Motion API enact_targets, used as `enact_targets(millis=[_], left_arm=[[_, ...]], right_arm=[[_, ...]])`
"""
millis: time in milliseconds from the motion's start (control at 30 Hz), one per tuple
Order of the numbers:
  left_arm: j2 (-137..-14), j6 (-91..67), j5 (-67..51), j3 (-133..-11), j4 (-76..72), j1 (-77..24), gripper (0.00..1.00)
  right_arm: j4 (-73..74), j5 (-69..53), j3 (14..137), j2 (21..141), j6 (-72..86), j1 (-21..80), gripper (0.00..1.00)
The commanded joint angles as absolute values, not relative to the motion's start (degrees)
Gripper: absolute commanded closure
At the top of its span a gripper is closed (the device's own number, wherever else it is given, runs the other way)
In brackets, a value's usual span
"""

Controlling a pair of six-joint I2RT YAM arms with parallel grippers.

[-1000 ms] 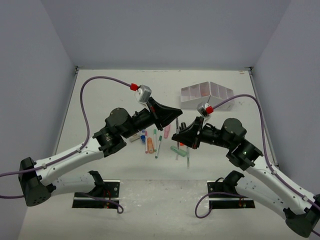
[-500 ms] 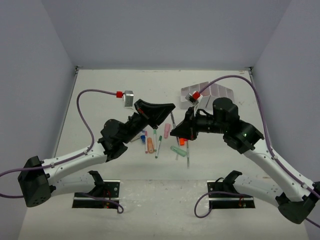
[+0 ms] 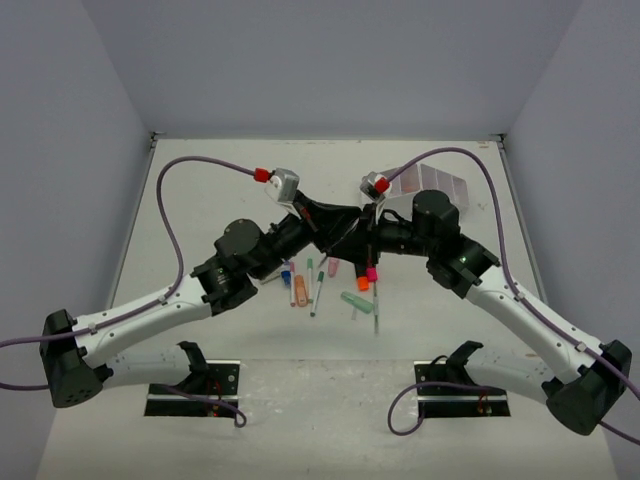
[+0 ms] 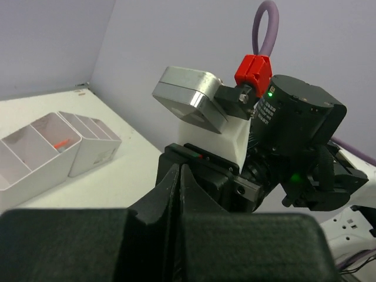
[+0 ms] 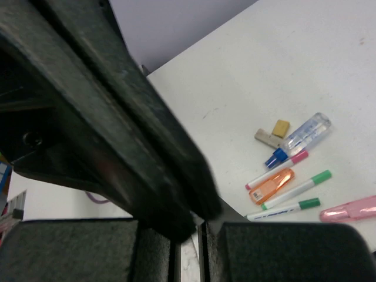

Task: Sort the stationery into containers
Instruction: Close the pen cap on the pen, then place the pen in the storage box.

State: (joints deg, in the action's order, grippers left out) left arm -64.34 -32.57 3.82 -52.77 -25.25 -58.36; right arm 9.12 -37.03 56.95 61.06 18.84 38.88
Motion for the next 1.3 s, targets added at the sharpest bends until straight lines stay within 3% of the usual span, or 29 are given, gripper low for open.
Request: enact_targets(millis=[0,133,167,300,500,700,1067,1200,1267], left_arm=[[-62.17,-29.68,0.73,-56.15,-14.02,-61.96,0.92],[-58.01,-32.60,21.25,-57.17,-6.04,-61.89,0.11],[-57.13,-33.12,27.16,-57.39,-2.93,-61.88,0.04],[-55.57,-39.71,45.37,-62.16,11.55,-61.47,0.00],[-57.57,-38.23,42.63,-59.84,14.62,-61.51,0.00],[-59.90,-38.06,37.13,-54.45,11.61,-61.38,0.00],[-59.24,-37.27,37.34,-52.12,14.62,-61.01,0.00],[-58.30,-37.32,38.80,-51.53,15.41,-60.88,0.00],[-57.92,-37.09,39.46,-51.52,16.01,-60.55,0.00]], right_arm=[[-3.63,-28.42,55.17,62.49,20.87,35.81,1.00],[-3.41,-23.69,52.27,61.37,21.41,32.59,1.00],[-3.37,-22.03,51.64,61.26,21.39,32.04,1.00],[-0.73,-4.35,52.10,62.44,20.08,29.18,1.00],[4.24,15.82,62.44,70.18,19.53,19.99,1.00],[8.35,17.97,74.98,83.45,17.35,15.45,1.00],[8.26,17.35,78.29,96.57,16.24,14.59,0.99],[7.32,17.54,75.87,96.82,17.32,14.59,0.87],[7.23,17.39,74.98,96.22,17.84,14.68,0.72]])
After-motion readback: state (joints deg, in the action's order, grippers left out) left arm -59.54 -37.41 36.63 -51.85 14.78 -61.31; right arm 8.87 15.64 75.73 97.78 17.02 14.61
